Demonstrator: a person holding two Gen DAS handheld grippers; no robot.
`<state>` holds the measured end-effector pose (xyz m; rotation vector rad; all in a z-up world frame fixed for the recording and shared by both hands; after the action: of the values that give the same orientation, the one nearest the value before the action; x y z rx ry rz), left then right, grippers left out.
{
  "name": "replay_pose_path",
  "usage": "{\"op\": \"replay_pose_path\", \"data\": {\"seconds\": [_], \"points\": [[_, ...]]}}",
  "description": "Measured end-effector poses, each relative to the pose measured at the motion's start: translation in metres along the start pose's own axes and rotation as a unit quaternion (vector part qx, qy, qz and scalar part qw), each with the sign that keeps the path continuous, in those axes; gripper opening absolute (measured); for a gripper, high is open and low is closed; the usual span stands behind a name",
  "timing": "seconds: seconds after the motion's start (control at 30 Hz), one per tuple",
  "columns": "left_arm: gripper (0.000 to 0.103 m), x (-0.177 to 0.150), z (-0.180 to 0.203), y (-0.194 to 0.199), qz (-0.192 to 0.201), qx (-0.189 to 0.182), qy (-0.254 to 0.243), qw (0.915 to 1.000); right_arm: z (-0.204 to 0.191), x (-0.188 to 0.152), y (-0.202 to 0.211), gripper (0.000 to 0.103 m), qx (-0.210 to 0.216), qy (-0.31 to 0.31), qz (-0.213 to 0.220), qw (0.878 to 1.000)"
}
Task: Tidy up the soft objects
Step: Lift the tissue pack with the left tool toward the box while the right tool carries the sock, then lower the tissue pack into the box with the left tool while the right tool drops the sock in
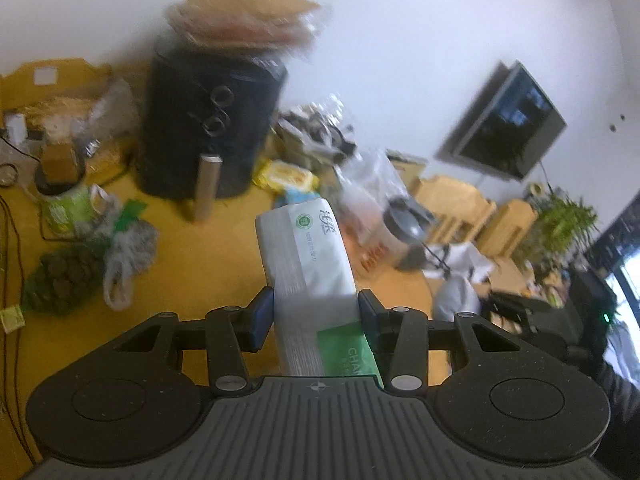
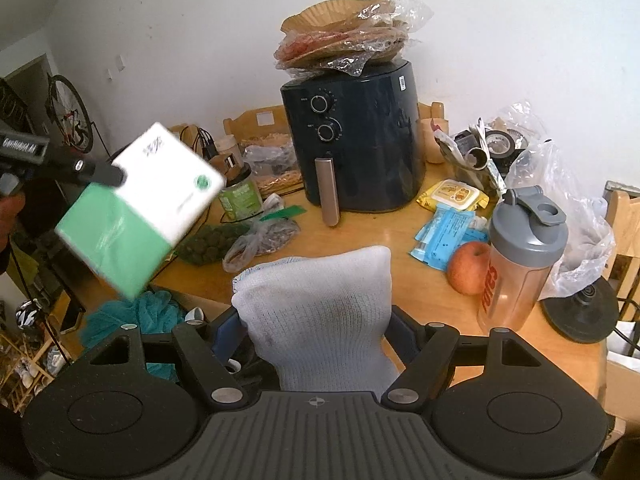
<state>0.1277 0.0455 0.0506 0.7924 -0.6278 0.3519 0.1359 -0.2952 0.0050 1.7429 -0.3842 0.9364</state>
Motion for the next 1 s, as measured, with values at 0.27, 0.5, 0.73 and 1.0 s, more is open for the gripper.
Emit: {"op": "replay_pose_path", "data": {"seconds": [0.27,0.5,0.73,1.0], "points": [[0.046,-0.025,0.01,-0.02,-0.083,-0.066,0.019,0.9942,0.002,-0.004,0.008,0.077,0.002,-0.004,0.004,1.0],[0.048,-0.059,-0.001,-0.056,-0.154,-0.031,0.035,0.987,-0.003,-0.012,0.012,0.077,0.006,0.002,0.001,1.0],[0.06,-0.056,0.03,-0.032,-0.075,0.032,-0.043,0.9957,-0.007,-0.02,0.019,0.077,0.018,-0.005,-0.006,1.0],[0.06,-0.061,0.063,-0.015,-0.029,0.1,-0.101,0.9894,-0.019,-0.019,0.023,0.077,0.056,-0.022,-0.012,0.998]]}}
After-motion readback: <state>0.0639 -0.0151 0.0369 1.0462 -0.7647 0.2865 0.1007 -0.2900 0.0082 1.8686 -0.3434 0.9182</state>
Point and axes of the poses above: each gripper's, at about its wrist camera, not at the fingertips, and y roughly against the way its jaws point, z to its right, x to its top, the point moved 1 cm from there along -y, roughly the way its jaws point, and after that the axes turned 14 degrees about -x, right-handed, at the moved point
